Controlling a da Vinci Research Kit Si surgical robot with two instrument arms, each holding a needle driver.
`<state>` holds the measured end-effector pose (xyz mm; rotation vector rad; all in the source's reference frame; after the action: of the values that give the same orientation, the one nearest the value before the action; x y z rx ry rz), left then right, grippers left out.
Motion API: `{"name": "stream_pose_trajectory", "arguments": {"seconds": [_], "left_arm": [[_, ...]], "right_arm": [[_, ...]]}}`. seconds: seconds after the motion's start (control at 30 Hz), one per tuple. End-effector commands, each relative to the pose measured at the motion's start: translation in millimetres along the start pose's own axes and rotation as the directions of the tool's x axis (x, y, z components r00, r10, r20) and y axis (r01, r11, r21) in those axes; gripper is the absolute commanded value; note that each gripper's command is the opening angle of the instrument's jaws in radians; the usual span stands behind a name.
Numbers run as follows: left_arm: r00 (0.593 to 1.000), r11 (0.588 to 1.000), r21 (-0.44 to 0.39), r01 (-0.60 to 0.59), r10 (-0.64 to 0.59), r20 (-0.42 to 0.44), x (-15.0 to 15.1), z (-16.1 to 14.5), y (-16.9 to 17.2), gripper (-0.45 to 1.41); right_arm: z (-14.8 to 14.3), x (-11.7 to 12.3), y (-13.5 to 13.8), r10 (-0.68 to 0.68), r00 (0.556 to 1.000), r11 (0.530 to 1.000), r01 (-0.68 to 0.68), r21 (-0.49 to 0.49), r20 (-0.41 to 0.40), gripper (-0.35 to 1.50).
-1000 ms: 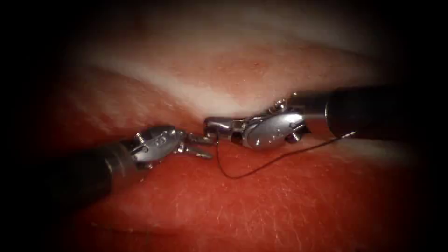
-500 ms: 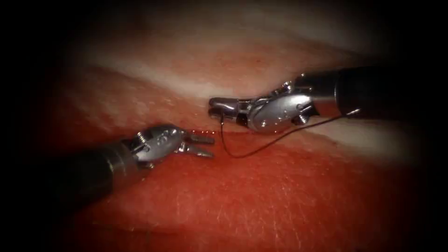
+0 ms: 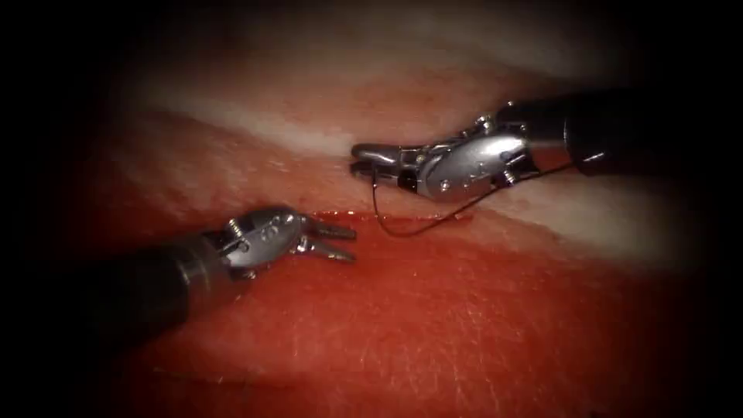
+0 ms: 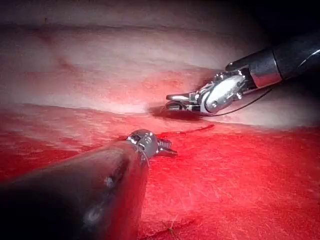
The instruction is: Wound Closure
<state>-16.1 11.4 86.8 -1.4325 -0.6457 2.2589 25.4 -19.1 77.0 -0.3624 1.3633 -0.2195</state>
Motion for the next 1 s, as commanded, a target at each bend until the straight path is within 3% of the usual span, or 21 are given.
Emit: {"name": "stream_pose_trajectory", "arguments": {"seconds": [0.03, 1.0], "left_arm": [[1.000, 1.000, -0.001, -0.001, 0.001, -0.001, -0.2, 0.6, -0.4, -0.05], [1.000, 1.000, -0.004, -0.002, 0.002, 0.005, -0.2, 0.5, -0.4, -0.07]], "right_arm": [[1.0, -0.2, -0.1, -0.002, 1.000, 1.000, 0.002, 0.001, -0.007, -0.35], [0.7, -0.2, 1.6, -0.006, 1.000, 1.000, 0.006, -0.006, -0.019, -0.35]]}}
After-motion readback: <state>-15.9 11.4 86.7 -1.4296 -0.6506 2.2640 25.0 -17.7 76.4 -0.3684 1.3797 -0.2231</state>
